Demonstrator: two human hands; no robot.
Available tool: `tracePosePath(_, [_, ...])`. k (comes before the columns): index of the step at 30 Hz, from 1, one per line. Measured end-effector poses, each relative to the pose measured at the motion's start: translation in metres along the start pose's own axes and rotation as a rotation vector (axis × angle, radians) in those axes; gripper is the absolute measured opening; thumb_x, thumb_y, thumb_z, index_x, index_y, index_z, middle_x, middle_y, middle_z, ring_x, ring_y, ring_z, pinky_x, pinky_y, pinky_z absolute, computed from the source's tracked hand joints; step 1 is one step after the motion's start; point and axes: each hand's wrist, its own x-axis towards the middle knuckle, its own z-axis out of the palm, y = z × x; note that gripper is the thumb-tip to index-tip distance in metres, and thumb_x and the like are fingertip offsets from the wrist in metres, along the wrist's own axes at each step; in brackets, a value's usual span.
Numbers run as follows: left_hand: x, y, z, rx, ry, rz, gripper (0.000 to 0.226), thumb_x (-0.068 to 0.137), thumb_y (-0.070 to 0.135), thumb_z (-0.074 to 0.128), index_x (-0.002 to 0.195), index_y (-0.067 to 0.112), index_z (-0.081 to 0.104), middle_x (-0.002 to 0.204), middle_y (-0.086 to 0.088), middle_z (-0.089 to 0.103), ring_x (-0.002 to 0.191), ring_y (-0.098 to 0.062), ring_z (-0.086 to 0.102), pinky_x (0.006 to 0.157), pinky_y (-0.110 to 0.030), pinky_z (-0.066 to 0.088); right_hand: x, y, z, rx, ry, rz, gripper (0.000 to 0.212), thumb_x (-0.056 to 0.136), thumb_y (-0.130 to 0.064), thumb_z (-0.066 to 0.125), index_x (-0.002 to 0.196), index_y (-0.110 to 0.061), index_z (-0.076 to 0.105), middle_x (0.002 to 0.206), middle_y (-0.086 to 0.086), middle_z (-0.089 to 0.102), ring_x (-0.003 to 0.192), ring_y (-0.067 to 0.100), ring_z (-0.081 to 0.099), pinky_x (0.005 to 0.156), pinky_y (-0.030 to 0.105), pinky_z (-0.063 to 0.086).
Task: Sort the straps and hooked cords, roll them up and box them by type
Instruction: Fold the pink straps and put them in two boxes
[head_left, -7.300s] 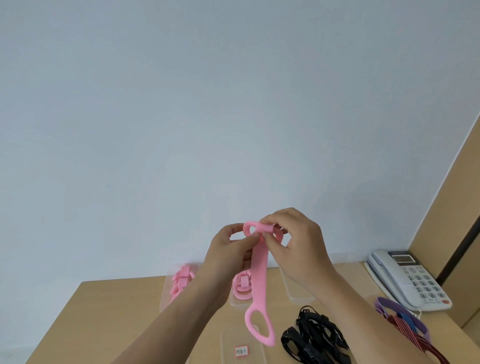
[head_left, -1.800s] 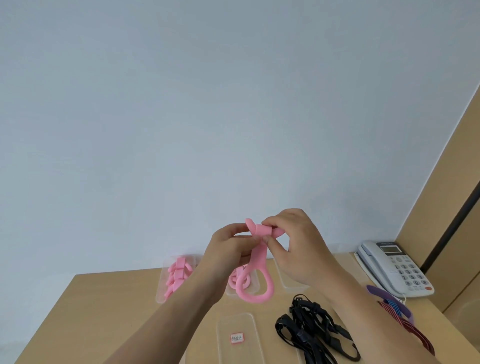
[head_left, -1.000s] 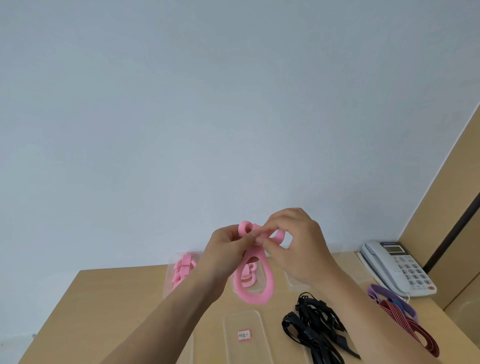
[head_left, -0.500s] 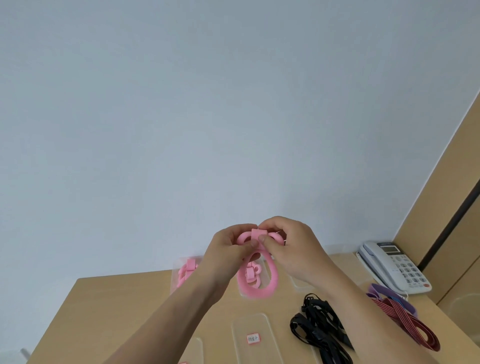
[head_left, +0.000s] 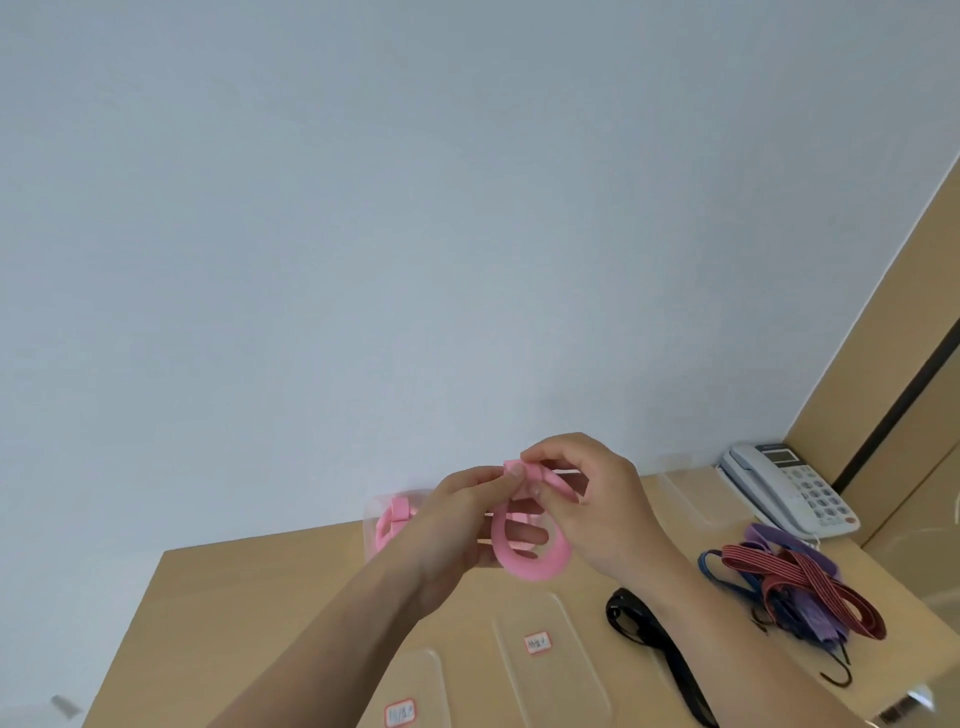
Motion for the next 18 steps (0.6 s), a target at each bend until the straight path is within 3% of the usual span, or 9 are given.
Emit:
tracePosePath(5, [0.017, -0.011, -0.003, -0.038, -0.014, -0.046, 0.028, 0.105, 0.024, 0.054, 0.118, 0.009, 0.073, 0.121, -0.015, 0.072, 0.094, -0.026, 0.069, 0.084, -0.037, 0.058, 0.003, 0.020, 0.002, 0.057, -0.012, 0.059, 0.021, 0.080, 0.000, 0.078, 0.088, -0.020, 0.073, 0.095, -0.012, 0.069, 0.091, 0.011, 0.070, 0.076, 0.026, 0.058])
tracePosePath(9, [0.039, -0.022, -0.007, -0.061, 0.028, -0.091, 0.022, 0.103, 0.012, 0.056, 0.119, 0.009, 0.072, 0.118, -0.015, 0.074, 0.094, -0.027, 0.072, 0.087, -0.041, 0.059, 0.019, 0.044, -0.004, 0.026, -0.141, 0.112, 0.018, 0.081, -0.004, 0.076, 0.087, -0.021, 0.071, 0.095, -0.010, 0.070, 0.094, 0.007, 0.070, 0.082, 0.030, 0.058])
tracePosePath(14, [0.071, -0.033, -0.006, -0.037, 0.061, -0.152, 0.022, 0.101, 0.010, 0.062, 0.121, 0.011, 0.070, 0.116, -0.012, 0.075, 0.098, -0.031, 0.073, 0.091, -0.044, 0.059, 0.046, 0.074, -0.012, 0.011, -0.301, 0.188, 0.023, 0.086, 0.001, 0.067, 0.089, -0.021, 0.062, 0.092, -0.004, 0.073, 0.087, 0.011, 0.071, 0.070, 0.023, 0.056])
tracePosePath(18, [0.099, -0.044, -0.004, -0.072, 0.120, -0.207, 0.023, 0.097, 0.007, 0.065, 0.119, 0.011, 0.071, 0.117, -0.014, 0.074, 0.099, -0.035, 0.072, 0.082, -0.038, 0.060, 0.060, 0.104, -0.012, 0.029, -0.293, 0.220, 0.021, 0.085, -0.003, 0.070, 0.092, -0.023, 0.067, 0.091, -0.006, 0.075, 0.088, 0.011, 0.072, 0.079, 0.034, 0.060])
